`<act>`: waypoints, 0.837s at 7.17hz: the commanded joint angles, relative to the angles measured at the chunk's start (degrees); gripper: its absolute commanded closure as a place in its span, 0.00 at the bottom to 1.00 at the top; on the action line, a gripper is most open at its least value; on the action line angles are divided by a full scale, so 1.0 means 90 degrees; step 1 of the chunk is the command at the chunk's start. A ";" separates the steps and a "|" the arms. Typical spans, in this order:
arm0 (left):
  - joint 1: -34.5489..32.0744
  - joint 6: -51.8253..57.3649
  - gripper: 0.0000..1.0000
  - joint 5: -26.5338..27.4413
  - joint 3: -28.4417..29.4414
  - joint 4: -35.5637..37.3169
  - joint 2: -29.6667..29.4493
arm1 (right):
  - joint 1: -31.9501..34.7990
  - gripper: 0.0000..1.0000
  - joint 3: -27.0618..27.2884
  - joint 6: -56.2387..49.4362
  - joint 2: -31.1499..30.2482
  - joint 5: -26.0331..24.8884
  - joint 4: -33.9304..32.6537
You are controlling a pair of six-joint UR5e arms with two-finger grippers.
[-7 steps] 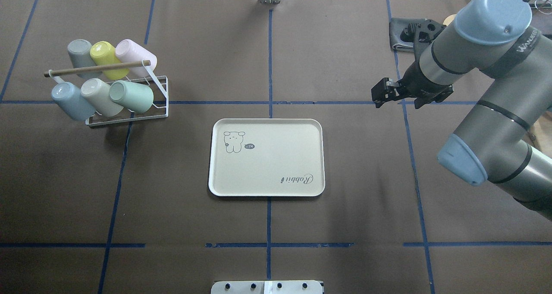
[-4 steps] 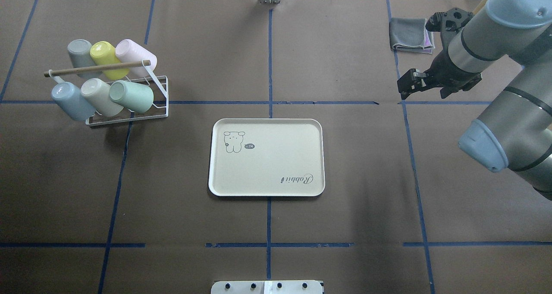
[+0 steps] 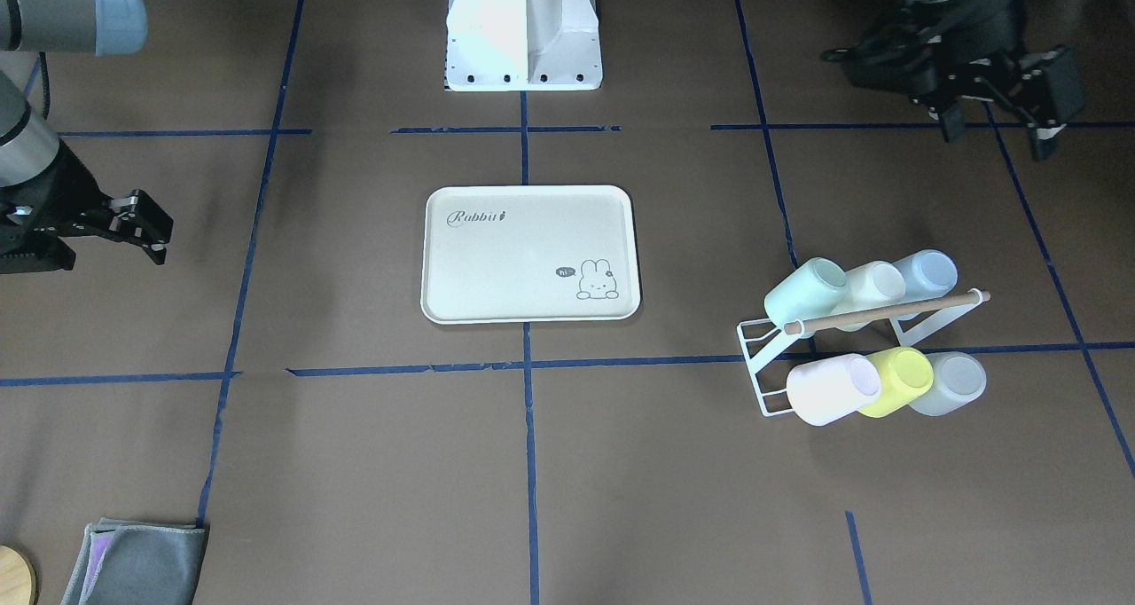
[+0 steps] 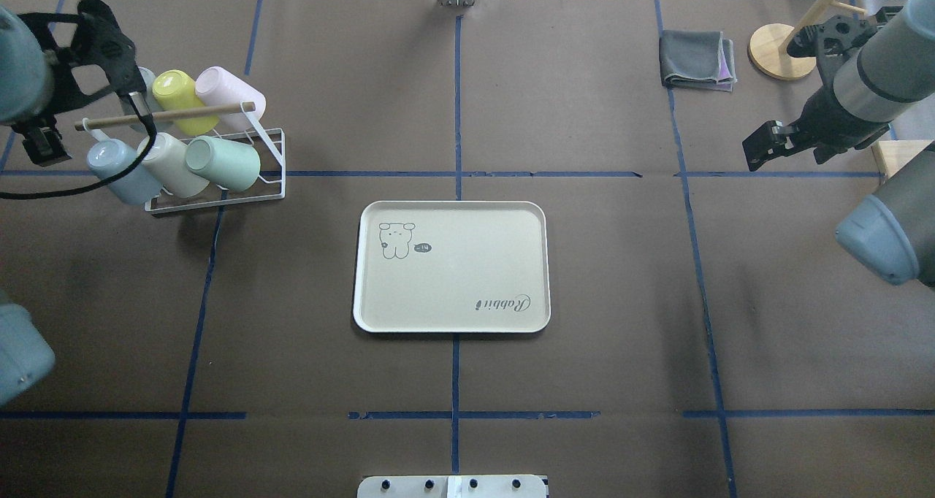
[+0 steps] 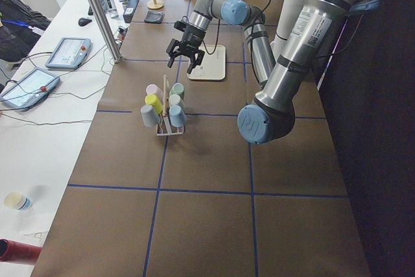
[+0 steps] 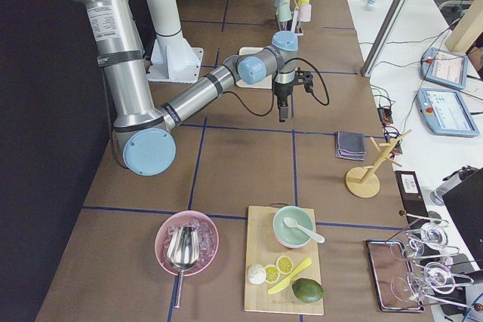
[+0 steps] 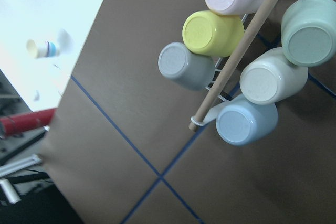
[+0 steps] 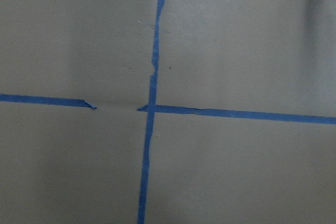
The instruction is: Pick up and place green cup on tray
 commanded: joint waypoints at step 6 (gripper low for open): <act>0.1992 0.2851 0.00 0.2802 0.1892 0.0907 -0.0810 | 0.1761 0.00 -0.1085 -0.2343 -0.0591 0.1368 0.0130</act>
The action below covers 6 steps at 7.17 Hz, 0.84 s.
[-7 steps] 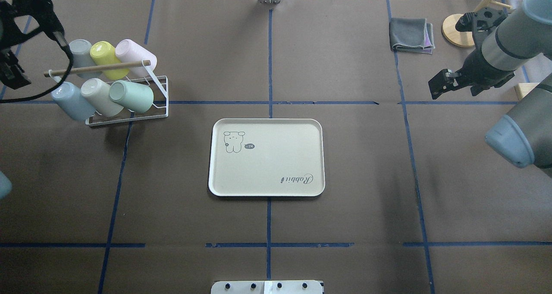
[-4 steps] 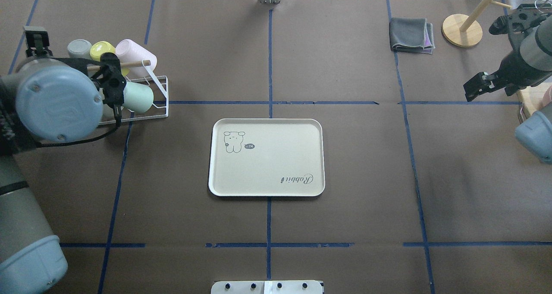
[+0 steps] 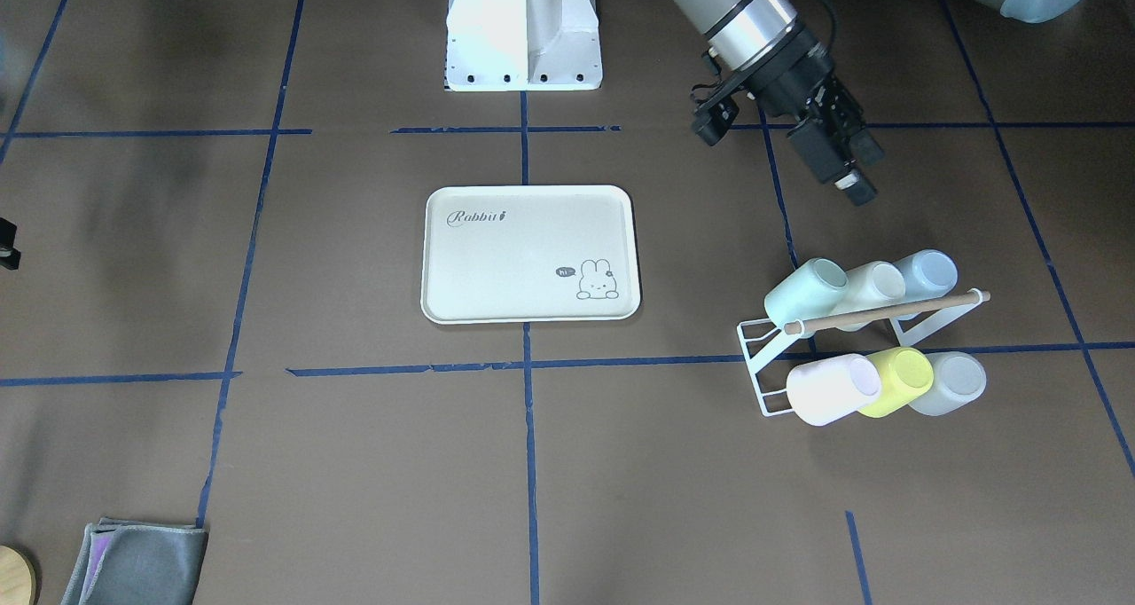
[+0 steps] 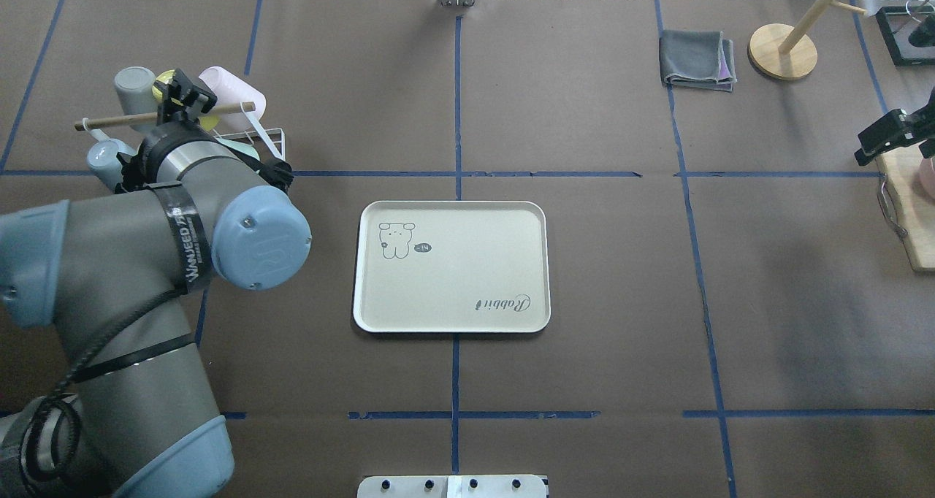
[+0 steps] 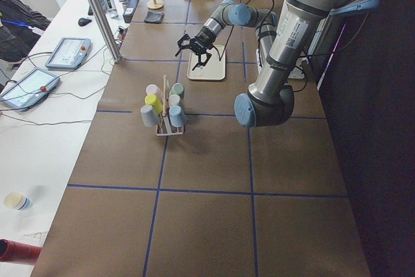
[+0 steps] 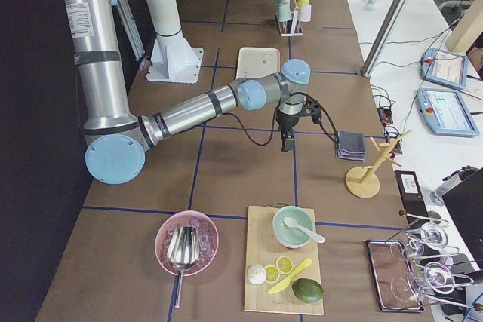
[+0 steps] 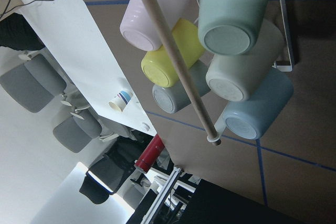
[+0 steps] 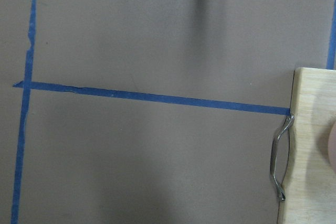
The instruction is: Pick up and place green cup on tray
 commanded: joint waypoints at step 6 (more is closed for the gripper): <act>0.0611 0.0114 0.01 0.0575 0.2218 -0.0745 -0.0162 | 0.0355 0.00 -0.0526 -0.0275 -0.0143 0.0271 0.0643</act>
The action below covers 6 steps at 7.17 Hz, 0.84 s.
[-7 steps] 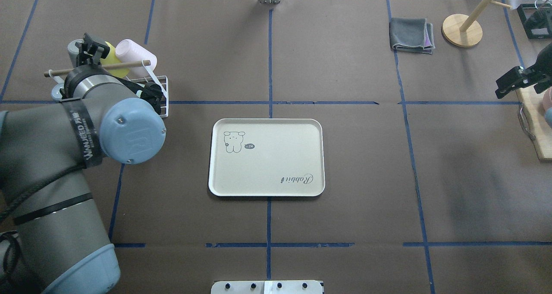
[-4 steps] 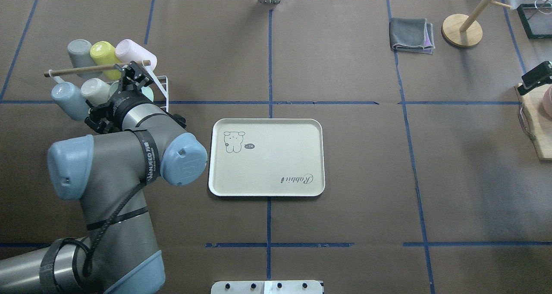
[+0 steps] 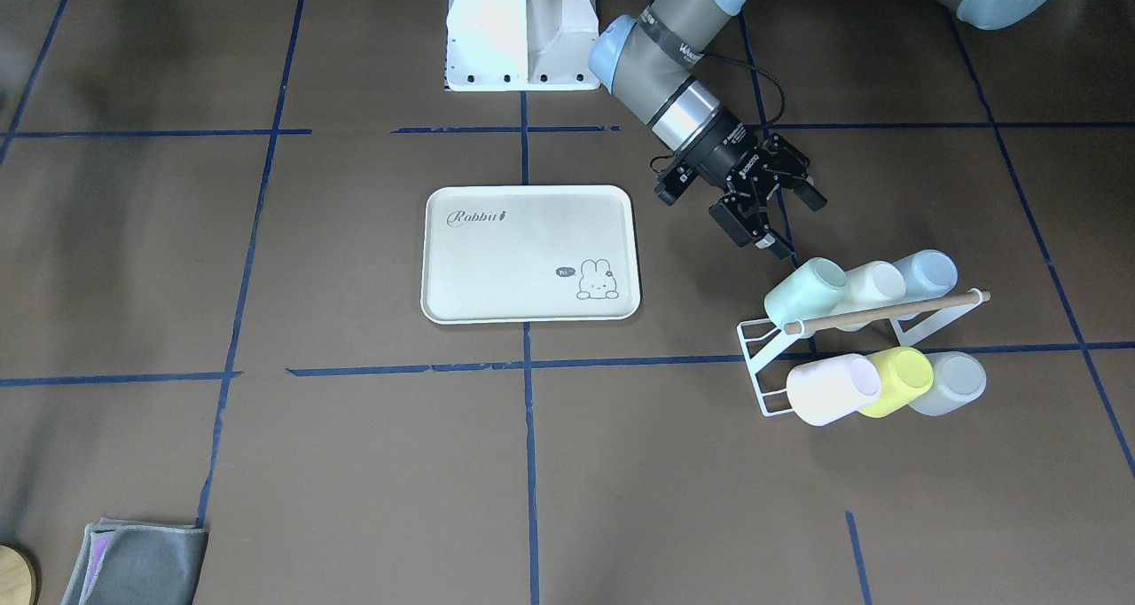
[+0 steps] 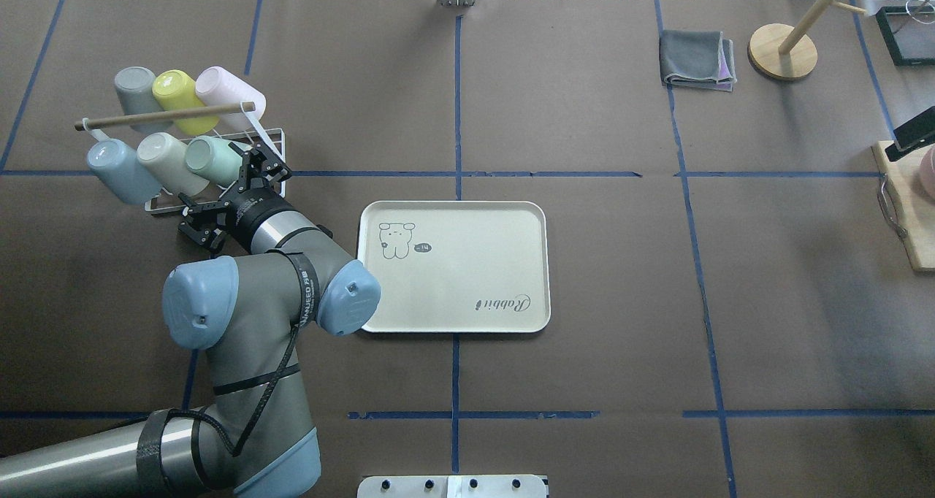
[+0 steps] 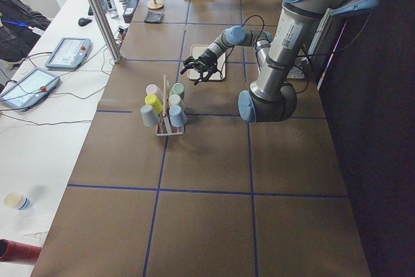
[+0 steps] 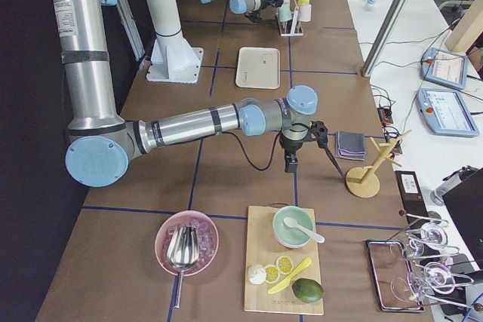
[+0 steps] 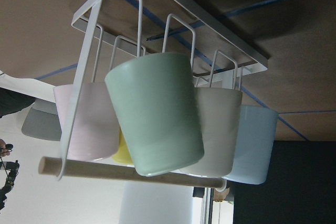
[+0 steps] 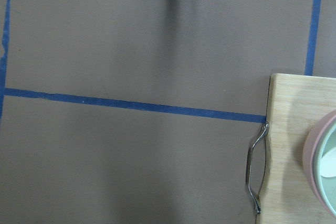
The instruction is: Pick up and place green cup on tray
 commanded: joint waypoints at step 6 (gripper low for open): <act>-0.0143 -0.0634 0.05 0.0227 0.1045 -0.1053 -0.0005 | 0.0004 0.00 -0.0004 0.0027 0.0007 0.0001 0.0007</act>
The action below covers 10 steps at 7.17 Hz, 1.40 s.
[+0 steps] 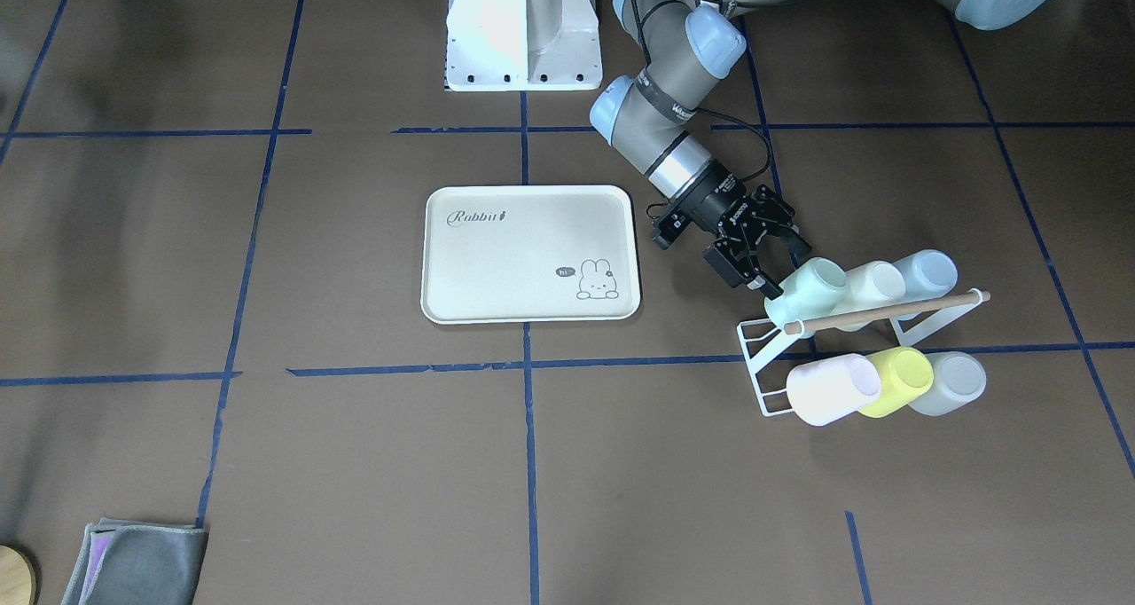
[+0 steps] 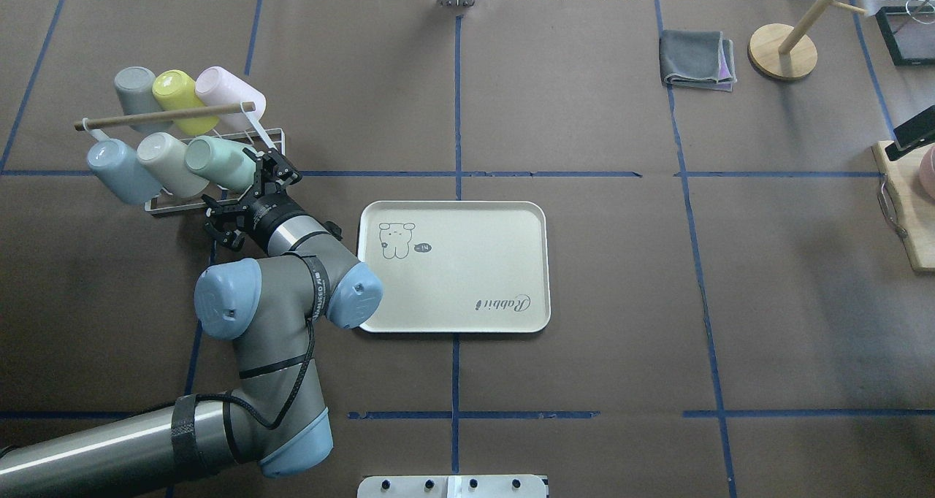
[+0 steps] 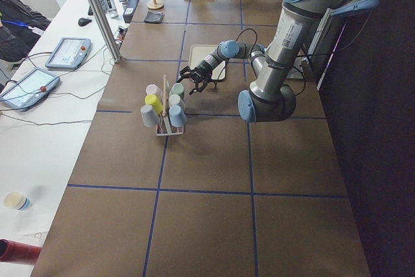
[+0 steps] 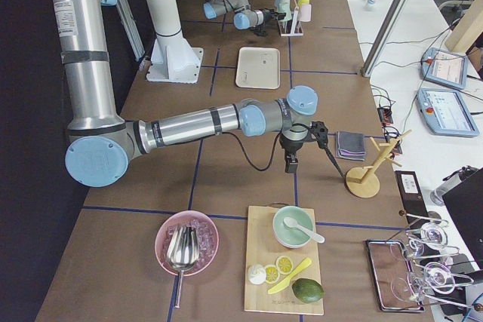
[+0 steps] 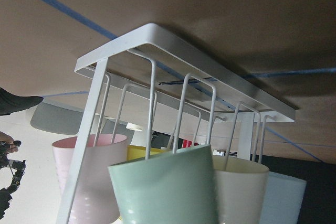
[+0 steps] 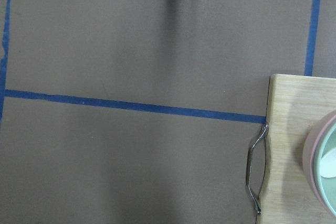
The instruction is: Pick up and place green cup on tray
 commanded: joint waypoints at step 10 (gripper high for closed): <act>-0.0326 -0.0038 0.18 0.0109 0.0537 -0.0678 0.0004 | 0.0000 0.00 0.0000 0.0003 0.0000 -0.0010 0.0000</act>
